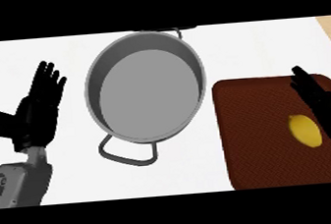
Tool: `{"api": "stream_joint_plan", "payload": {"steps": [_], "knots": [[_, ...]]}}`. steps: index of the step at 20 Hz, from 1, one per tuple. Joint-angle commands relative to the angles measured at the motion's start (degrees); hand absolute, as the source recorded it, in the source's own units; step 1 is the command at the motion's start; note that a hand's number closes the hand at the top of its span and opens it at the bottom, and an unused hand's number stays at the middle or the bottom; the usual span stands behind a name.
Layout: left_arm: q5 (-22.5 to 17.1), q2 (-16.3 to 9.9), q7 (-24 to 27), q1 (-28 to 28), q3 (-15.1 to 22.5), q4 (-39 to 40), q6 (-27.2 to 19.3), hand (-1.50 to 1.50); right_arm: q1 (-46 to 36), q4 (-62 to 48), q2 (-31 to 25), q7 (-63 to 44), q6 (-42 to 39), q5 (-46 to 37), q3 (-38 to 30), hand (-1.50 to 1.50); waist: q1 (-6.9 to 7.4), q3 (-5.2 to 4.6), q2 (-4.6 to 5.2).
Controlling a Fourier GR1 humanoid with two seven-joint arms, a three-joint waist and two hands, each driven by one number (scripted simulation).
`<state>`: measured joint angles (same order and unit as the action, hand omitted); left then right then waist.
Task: Pick the lemon from the tray and place it in the pot
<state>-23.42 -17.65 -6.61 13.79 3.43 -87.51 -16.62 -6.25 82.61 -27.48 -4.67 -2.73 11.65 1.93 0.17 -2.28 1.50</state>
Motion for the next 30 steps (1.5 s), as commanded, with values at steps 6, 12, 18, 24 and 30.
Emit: {"api": "stream_joint_plan", "payload": {"steps": [6, 12, 18, 24, 30], "knots": [[16.53, -16.54, -1.14, -8.41, 1.86, 10.11, -0.15, 0.00, -1.85, 5.12, 1.35, 5.74, 1.50, -1.15, -1.09, 1.50, -0.35, 2.44, -1.46], [14.91, -13.71, -8.96, -7.95, 2.99, 10.91, -1.92, 0.00, 6.12, 9.11, 3.42, 16.86, 29.74, -21.81, -6.19, -1.50, -2.42, 2.38, -1.78], [17.75, -12.46, -12.84, -8.39, 5.12, 7.75, -1.34, 0.00, 14.49, 22.15, 0.64, 6.51, 30.34, -32.48, -2.07, -1.50, -0.75, 2.22, -1.68], [16.68, -13.76, -12.82, -7.88, 3.15, 7.75, -0.29, 0.00, 20.93, 32.42, -9.36, -15.12, 19.24, -40.61, -1.83, -1.50, -0.77, 2.03, -1.74], [18.08, -12.01, -11.98, -8.17, 3.96, 8.27, -1.29, 0.00, 20.18, 39.26, -17.53, -31.89, 1.77, -39.20, 0.31, -1.50, -0.06, 2.01, -1.40]]}}
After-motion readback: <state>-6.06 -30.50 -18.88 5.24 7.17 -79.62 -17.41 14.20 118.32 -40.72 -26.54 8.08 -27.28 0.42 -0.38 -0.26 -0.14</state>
